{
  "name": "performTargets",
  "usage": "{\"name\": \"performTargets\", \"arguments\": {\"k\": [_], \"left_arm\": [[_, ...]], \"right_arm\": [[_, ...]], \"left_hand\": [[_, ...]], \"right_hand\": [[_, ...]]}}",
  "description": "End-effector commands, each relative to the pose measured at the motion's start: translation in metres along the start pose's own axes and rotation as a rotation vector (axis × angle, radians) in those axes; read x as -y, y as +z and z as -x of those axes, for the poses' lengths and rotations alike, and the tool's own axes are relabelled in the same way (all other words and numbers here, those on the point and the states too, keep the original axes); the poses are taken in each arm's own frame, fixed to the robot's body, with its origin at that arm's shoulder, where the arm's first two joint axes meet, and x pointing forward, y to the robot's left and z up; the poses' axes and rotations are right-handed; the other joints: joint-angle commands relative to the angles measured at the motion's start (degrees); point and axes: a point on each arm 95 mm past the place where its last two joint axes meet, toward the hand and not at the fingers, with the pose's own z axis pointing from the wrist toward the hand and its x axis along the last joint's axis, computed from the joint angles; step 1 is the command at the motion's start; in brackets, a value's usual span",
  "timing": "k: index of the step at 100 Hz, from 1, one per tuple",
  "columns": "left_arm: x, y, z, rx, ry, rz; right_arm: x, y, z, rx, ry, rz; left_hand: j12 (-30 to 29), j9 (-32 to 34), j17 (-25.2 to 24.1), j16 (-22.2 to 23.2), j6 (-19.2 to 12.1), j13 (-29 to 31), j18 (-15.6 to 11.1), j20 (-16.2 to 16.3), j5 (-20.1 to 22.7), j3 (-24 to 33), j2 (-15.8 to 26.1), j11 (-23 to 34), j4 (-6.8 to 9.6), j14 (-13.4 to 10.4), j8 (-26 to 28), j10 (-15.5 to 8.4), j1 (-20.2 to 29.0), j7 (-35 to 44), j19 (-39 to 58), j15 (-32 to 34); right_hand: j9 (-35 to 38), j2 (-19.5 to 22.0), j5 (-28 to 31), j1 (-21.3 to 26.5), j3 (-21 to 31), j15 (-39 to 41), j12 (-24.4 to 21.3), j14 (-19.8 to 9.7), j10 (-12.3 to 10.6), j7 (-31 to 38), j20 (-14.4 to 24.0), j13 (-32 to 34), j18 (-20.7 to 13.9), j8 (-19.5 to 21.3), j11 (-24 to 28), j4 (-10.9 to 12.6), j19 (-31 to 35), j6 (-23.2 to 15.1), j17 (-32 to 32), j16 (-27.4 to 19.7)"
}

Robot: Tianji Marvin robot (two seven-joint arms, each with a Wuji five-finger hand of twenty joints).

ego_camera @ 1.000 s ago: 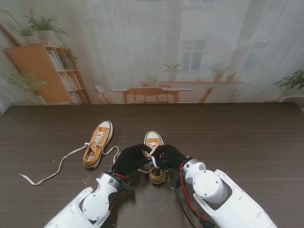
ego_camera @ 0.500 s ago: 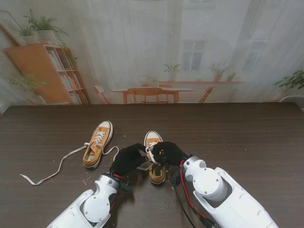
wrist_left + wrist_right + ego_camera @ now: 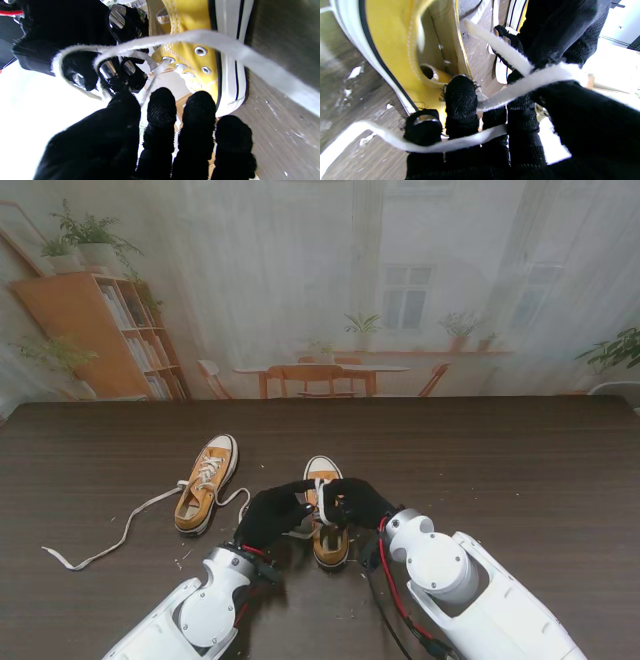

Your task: Tie the shoelaces into a bow on the shoes

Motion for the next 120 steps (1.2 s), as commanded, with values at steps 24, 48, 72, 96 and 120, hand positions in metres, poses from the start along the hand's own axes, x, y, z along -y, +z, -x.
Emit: {"name": "performTargets", "arguments": {"k": [24, 48, 72, 96, 120], "left_arm": [[-0.0035, 0.0019, -0.0040, -0.006, -0.004, -0.017], [-0.0074, 0.0029, -0.0058, -0.051, -0.064, -0.019], [-0.0086, 0.0011, -0.0048, -0.105, -0.115, 0.030], [-0.0073, -0.0007, -0.0029, -0.100, -0.086, 0.081], [-0.0060, 0.0001, -0.0019, -0.057, 0.013, 0.065]], "right_arm": [[0.0014, -0.0019, 0.0002, 0.001, -0.001, -0.017], [0.0018, -0.0028, 0.0021, 0.019, -0.012, -0.050], [0.0015, -0.0028, 0.0031, 0.032, -0.009, -0.067], [0.0024, -0.0028, 0.0012, 0.023, -0.008, -0.077], [0.0026, -0.0024, -0.0005, 0.010, -0.012, -0.080]], "left_hand": [[-0.90, 0.21, -0.82, 1.86, -0.24, -1.05, 3.88, 1.09, -3.30, 0.53, 2.31, -0.73, 0.78, 0.75, -2.11, 0.84, -1.24, -3.97, -0.07, -0.18], [-0.59, -0.66, -1.88, 2.06, -3.43, -2.12, 2.75, 0.87, -3.96, -0.59, 2.96, -0.83, 0.46, 0.43, -2.19, 0.77, -0.34, -4.07, -0.73, -0.20], [-0.22, -0.47, -2.47, 2.27, -5.47, -2.38, 1.45, 0.65, 0.11, -0.71, 2.46, -0.98, -0.03, -0.21, -1.69, 1.09, 0.98, -2.51, -1.01, -0.23], [1.04, 0.57, -2.57, 2.80, -4.68, -2.09, 1.85, 0.51, 5.23, 0.06, 0.78, -1.64, -0.02, 0.12, 2.42, 2.22, 1.92, 5.37, -1.06, -0.29], [1.87, 1.90, -2.29, 2.91, -5.40, -1.43, 2.50, 0.77, 3.41, -4.40, -4.56, -2.25, -0.90, 0.75, 9.09, 3.48, 6.94, 28.36, -1.02, -0.28]], "right_hand": [[-0.02, 0.88, -0.31, 0.82, -0.64, 0.06, 0.06, 0.36, -0.10, 0.24, 0.21, 0.13, -0.21, 1.14, -0.27, 0.10, 1.87, -5.16, 0.18, 1.10], [-0.07, 1.07, -0.34, 0.87, -0.78, 0.00, 0.08, 0.41, -0.07, 0.23, 0.21, 0.01, -0.21, 1.13, -0.32, 0.15, 1.87, -5.15, 0.18, 1.09], [-0.17, 1.14, -0.37, 1.00, -0.91, -0.06, 0.14, 0.42, -0.10, 0.23, 0.19, -0.10, -0.33, 1.16, -0.36, 0.23, 1.75, -4.78, -0.03, 1.09], [-0.12, 1.26, -0.40, 1.04, -0.99, -0.04, 0.19, 0.36, -0.04, 0.17, 0.19, -0.04, -0.38, 1.22, -0.42, 0.28, 1.73, -4.85, -0.05, 1.11], [-0.14, 1.50, -0.43, 1.07, -1.15, -0.06, 0.26, 0.41, -0.02, 0.10, 0.20, -0.10, -0.38, 1.24, -0.47, 0.18, 1.73, -4.71, -0.05, 1.13]]}}
